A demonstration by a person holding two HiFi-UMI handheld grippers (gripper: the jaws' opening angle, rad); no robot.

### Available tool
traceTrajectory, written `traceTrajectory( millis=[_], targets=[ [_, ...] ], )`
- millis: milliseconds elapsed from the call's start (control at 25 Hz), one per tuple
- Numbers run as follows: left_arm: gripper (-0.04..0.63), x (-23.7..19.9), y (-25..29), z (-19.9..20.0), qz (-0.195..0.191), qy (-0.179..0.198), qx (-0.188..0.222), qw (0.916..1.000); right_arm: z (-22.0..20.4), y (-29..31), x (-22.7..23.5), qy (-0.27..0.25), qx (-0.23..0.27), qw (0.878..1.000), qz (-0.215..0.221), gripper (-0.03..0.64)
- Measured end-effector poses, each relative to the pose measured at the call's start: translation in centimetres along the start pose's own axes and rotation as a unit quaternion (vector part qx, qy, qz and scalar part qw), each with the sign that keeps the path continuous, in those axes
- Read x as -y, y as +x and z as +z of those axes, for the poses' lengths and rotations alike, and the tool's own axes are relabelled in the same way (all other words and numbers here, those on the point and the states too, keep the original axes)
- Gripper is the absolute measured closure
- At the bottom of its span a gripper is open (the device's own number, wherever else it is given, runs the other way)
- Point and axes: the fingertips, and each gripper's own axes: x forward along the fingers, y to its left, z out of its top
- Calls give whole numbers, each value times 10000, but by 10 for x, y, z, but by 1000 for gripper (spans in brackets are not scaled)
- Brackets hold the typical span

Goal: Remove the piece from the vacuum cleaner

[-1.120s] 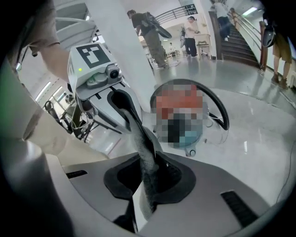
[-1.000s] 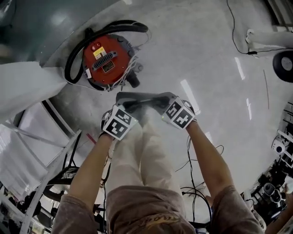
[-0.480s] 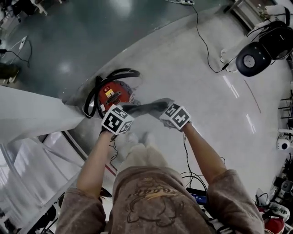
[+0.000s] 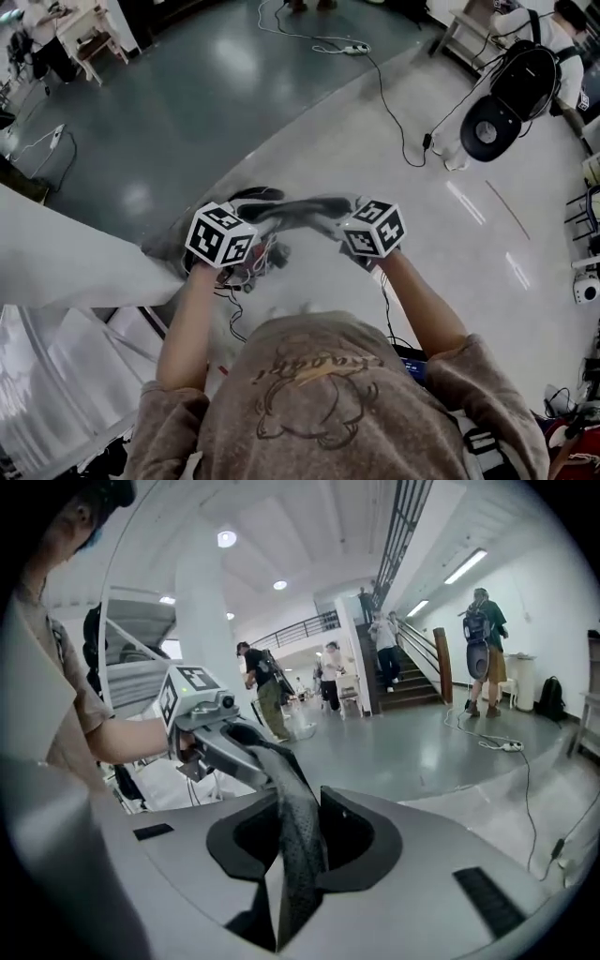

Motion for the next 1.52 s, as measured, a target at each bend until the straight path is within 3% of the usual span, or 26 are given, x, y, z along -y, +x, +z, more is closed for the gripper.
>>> traceTrajectory(
  millis=[280, 480, 800, 1040, 1520],
  targets=[
    [522, 24, -32, 12, -1, 176, 191, 9997, 18, -20, -32, 32, 208, 9997, -85, 537],
    [522, 34, -46, -2, 133, 76, 291, 9995, 10, -20, -53, 37, 293, 9995, -127, 538],
    [525, 37, -29, -33, 319, -194, 437, 9983, -23, -14, -50, 320, 477, 9974, -438, 538],
    [525, 40, -19, -51, 394, -499, 541, 9965, -41, -10, -49, 332, 461, 9975, -414, 538],
    [525, 38, -17, -57, 511, -582, 524, 9956, -49, -6, -49, 489, 494, 9969, -356, 540]
  ],
)
